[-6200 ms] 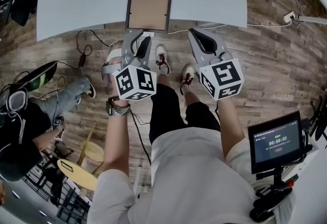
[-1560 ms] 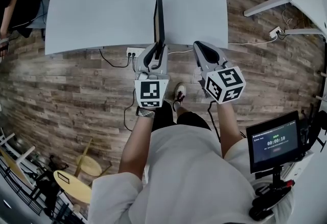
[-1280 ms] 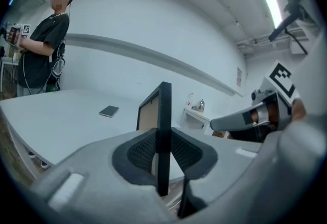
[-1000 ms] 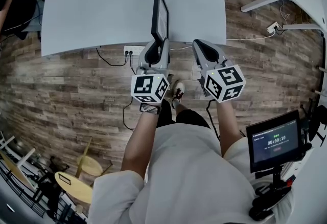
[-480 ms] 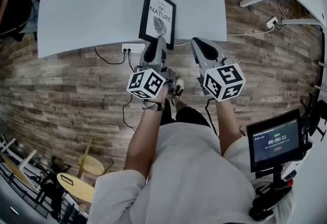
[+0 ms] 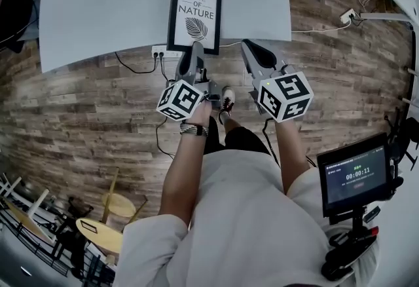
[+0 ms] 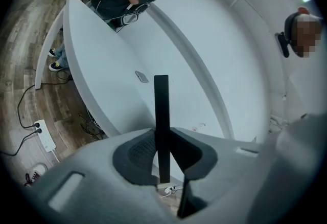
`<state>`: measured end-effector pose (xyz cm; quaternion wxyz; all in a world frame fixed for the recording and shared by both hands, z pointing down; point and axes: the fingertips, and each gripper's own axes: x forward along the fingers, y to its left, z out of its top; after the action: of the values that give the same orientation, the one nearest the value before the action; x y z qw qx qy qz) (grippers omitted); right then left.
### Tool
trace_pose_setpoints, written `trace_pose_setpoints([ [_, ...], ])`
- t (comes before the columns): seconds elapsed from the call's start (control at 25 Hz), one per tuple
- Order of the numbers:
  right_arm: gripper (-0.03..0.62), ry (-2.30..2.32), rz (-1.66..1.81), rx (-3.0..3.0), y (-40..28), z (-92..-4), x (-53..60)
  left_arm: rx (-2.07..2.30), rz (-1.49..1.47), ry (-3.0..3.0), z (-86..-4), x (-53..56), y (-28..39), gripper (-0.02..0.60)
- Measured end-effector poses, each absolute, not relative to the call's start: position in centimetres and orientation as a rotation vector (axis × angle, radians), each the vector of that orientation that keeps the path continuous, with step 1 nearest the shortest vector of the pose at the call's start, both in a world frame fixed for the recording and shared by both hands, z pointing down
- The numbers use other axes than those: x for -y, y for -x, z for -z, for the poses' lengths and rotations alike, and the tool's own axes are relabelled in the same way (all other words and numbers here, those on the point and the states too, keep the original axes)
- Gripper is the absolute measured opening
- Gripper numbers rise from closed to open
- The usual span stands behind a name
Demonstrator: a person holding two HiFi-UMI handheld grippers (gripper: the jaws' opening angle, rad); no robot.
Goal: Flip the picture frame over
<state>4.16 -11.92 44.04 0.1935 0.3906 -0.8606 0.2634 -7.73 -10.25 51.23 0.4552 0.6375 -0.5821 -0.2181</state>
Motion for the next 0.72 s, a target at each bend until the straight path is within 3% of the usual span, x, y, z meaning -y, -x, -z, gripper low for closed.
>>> trace_pose_setpoints([
  [0.72,0.002,-1.053,-0.760,2.367,-2.5,-47.3,11.6,1.391,0.636,-1.433,-53.9,10.4,9.6,0.077],
])
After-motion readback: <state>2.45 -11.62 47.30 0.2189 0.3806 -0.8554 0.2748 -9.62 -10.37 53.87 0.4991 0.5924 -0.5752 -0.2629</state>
